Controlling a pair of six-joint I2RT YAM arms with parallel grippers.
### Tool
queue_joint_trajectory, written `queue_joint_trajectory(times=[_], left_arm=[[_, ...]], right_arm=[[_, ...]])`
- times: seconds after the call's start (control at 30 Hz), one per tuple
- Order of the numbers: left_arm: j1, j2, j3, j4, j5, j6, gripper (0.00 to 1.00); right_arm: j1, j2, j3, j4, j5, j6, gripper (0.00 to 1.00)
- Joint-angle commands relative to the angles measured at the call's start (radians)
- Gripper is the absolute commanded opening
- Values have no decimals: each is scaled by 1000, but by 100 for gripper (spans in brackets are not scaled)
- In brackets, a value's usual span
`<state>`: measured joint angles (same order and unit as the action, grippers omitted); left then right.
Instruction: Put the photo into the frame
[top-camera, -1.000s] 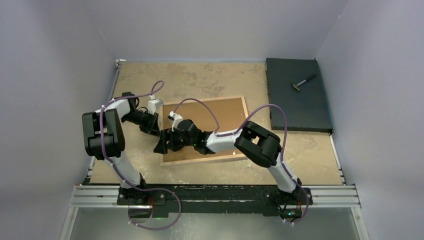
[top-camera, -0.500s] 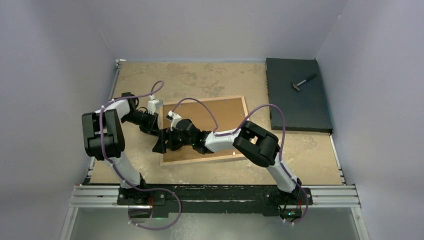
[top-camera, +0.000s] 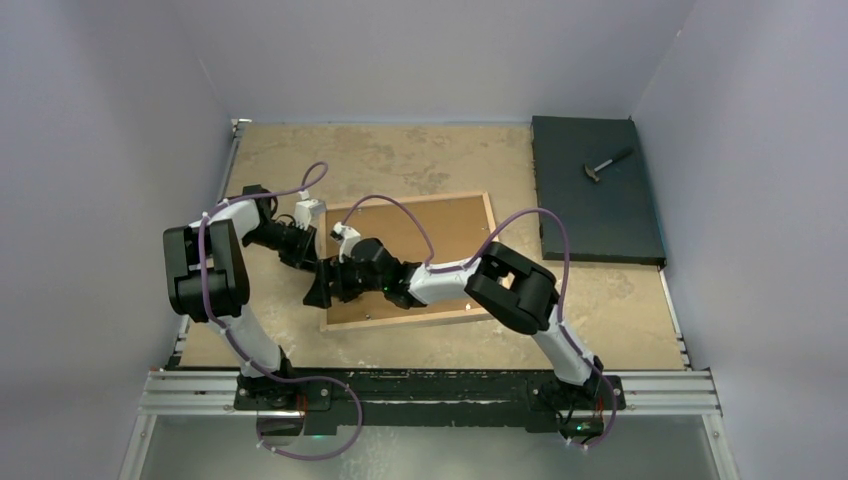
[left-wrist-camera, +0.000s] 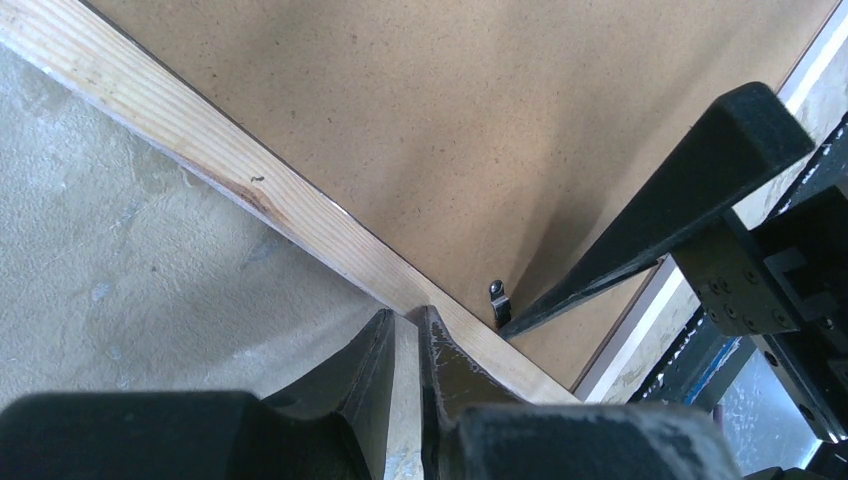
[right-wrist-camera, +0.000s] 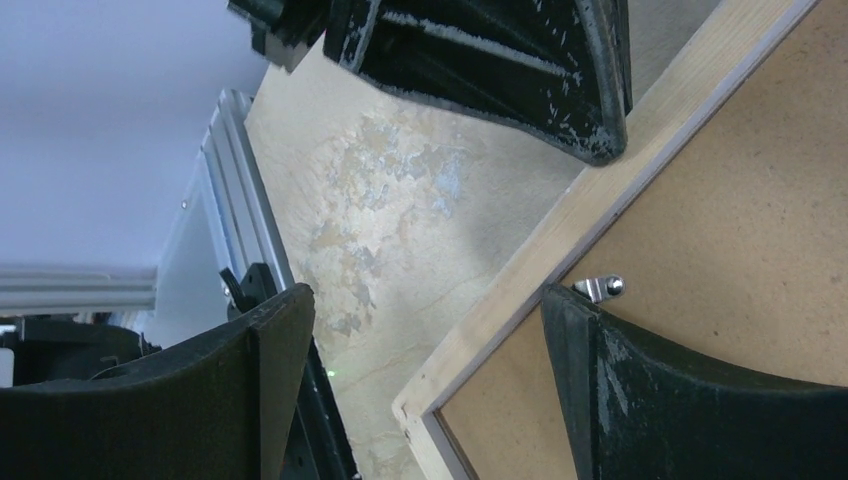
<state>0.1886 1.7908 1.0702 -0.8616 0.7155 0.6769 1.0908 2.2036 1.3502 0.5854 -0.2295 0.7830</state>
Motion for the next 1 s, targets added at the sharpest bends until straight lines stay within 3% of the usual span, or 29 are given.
queue_joint_trajectory(times=[0.0,0.2,0.97], left_arm=[[-5,-17,-16,2,-16,45,11],[-4,-14,-12,3,-25,40,11],[-5,-10,-9,10,1,24,10]], right_arm=[[1,-113,-68,73,9,-80,87],[0,-164,-151,60,10,-69,88],[1,-12,-17,-16,26,-77,85]])
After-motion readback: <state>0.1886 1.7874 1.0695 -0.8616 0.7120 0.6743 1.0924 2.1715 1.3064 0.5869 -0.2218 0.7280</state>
